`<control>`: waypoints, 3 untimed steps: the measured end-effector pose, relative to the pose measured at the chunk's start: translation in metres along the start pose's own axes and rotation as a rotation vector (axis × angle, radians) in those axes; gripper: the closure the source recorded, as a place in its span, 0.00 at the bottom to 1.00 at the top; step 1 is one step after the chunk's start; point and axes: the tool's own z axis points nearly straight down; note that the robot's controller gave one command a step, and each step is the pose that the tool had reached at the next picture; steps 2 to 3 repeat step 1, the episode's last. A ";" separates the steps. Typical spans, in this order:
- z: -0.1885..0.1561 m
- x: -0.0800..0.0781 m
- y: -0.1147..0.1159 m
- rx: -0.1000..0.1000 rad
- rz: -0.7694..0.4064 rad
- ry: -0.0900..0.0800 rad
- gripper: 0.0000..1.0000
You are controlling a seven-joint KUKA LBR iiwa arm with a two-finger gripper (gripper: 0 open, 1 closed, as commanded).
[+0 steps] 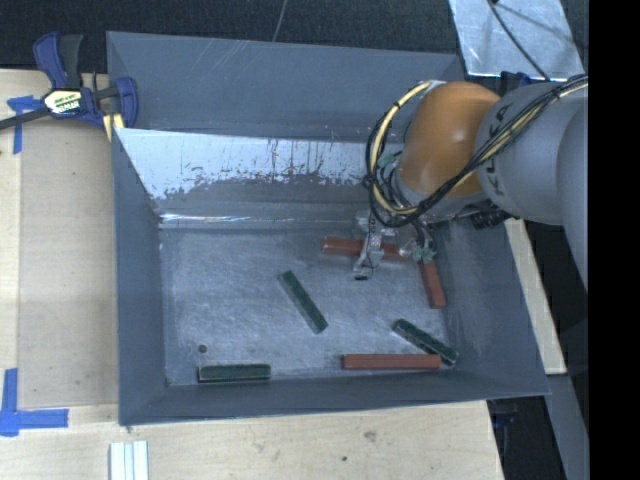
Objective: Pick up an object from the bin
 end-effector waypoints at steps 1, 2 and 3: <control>-0.008 0.001 0.000 0.001 0.000 0.006 1.00; -0.008 0.001 0.000 0.001 0.000 0.006 1.00; -0.008 0.001 0.000 0.001 0.000 0.006 1.00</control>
Offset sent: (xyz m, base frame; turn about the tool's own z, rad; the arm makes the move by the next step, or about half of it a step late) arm -0.0001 -0.0003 0.0036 0.0000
